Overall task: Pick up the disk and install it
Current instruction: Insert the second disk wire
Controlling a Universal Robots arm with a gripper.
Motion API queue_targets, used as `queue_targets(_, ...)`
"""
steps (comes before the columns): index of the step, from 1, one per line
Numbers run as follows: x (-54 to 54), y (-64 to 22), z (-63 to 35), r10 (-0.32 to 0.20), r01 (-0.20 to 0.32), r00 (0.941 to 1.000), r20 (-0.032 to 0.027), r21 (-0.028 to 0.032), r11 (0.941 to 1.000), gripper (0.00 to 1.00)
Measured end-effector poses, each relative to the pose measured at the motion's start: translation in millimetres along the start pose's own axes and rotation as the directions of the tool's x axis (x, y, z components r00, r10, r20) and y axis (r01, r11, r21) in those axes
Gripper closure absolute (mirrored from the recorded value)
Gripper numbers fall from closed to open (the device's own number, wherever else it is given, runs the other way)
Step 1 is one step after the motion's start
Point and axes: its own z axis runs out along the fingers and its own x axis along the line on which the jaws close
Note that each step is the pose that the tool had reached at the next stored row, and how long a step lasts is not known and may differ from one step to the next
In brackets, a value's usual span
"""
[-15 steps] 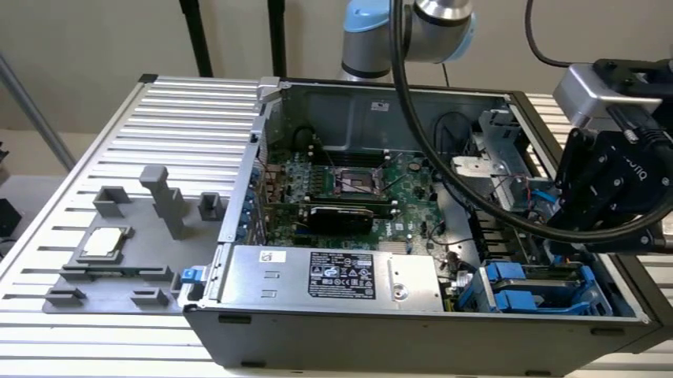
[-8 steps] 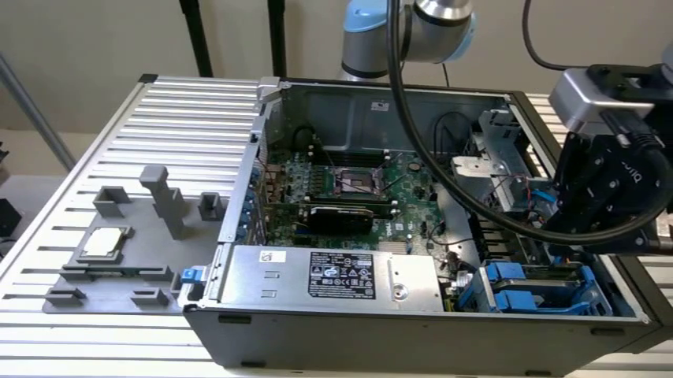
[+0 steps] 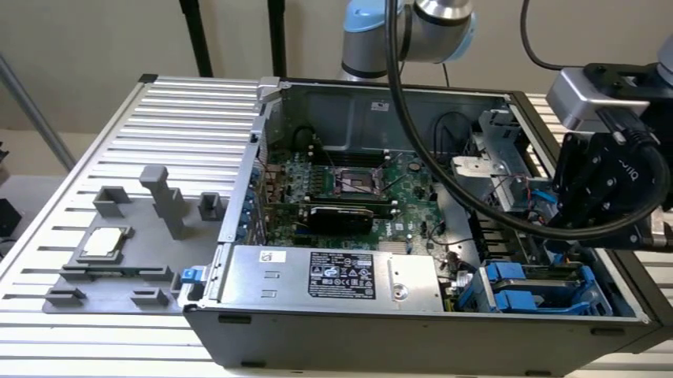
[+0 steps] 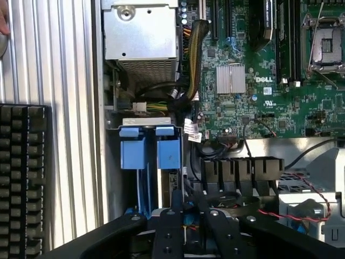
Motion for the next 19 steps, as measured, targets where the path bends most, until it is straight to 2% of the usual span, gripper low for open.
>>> queue_targets(7, -0.5, 1.3, 0.3, 0.000, 0.000, 1.0000, -0.0017, 0.0003, 1.0000, 1.00)
queue_targets(9, -0.3, 3.4, 0.7, 0.000, 0.000, 1.0000, -0.0017, 0.0023, 1.0000, 1.00)
queue_targets(15, 4.0, 13.5, 6.7, -0.004, 0.004, 1.0000, -0.0001, 0.0190, 0.9998, 1.00)
queue_targets(19, 7.1, 14.5, 12.2, -0.008, 0.008, 1.0000, 0.0012, 0.0274, 0.9996, 1.00)
